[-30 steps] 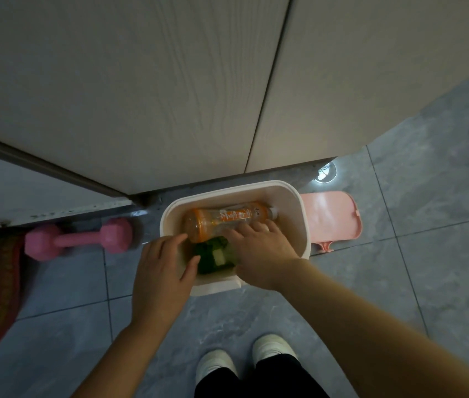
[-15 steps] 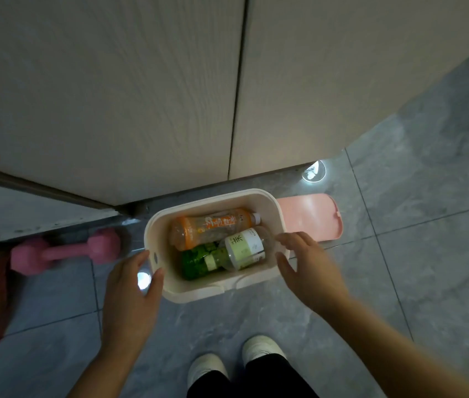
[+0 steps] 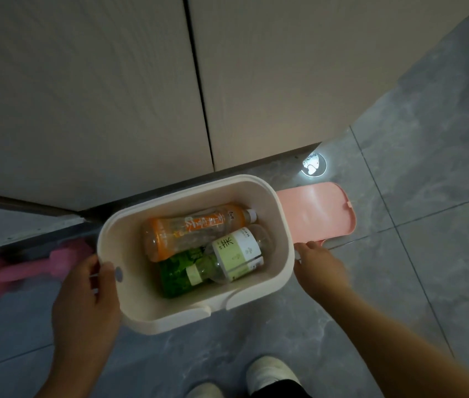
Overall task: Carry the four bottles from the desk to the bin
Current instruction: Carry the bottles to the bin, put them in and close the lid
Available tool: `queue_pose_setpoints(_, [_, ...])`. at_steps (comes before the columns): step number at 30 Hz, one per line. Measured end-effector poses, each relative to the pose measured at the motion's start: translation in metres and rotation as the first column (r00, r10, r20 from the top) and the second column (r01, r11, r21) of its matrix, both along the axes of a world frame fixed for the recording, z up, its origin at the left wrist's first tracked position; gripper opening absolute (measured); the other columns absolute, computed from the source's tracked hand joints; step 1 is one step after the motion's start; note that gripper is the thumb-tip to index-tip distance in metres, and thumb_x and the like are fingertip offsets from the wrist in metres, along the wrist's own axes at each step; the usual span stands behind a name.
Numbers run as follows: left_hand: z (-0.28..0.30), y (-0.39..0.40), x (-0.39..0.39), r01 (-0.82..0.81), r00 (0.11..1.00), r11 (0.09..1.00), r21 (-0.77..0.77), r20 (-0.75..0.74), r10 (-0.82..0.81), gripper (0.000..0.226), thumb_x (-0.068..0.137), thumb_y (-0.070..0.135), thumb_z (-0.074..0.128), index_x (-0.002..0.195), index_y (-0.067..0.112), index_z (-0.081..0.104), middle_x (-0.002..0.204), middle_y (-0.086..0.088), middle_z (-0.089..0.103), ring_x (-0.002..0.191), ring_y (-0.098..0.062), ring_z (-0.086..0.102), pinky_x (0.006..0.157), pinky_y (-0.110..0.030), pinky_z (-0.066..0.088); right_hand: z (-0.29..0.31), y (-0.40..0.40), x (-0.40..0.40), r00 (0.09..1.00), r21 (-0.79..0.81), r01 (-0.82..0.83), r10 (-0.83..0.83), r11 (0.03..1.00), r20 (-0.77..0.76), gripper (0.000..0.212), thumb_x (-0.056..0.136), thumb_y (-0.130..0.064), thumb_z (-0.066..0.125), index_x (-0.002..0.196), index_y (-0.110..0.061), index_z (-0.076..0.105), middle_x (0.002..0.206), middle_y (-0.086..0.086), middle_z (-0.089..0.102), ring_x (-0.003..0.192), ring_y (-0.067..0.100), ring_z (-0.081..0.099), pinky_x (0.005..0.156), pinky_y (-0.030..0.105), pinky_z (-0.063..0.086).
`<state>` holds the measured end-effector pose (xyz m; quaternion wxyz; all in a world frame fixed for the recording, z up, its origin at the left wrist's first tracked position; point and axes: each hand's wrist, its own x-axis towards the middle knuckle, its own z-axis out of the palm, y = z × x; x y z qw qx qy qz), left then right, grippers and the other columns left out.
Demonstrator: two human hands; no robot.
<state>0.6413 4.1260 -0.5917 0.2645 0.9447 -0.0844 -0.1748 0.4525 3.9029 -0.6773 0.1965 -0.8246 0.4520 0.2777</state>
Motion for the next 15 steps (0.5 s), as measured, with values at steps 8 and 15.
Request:
queue_pose_setpoints(8, [-0.021,0.012,0.002,-0.087,0.996,0.994,-0.064,-0.033,0.085,0.053,0.075,0.062,0.036,0.105,0.023,0.056,0.098,-0.014,0.067,0.089,-0.038,0.063,0.078,-0.061,0.052,-0.048,-0.014,0.002,0.977,-0.059,-0.176,0.167,0.983,-0.133,0.030,0.091,-0.022,0.055,0.120,-0.014,0.057,0.115,0.007,0.060,0.102,0.022,0.056,0.089,0.034,0.049])
queue_pose_setpoints(15, [-0.025,0.010,-0.001,-0.101,0.994,0.990,-0.098,0.029,0.104,0.058,0.073,0.064,0.035,0.106,0.022,0.057,0.093,-0.018,0.067,0.083,-0.039,0.065,0.077,-0.062,0.051,-0.064,-0.020,0.006,0.977,0.007,-0.181,0.181,0.983,-0.113,0.023,0.095,-0.018,0.048,0.112,-0.010,0.060,0.110,0.008,0.063,0.096,0.023,0.063,0.082,0.032,0.051])
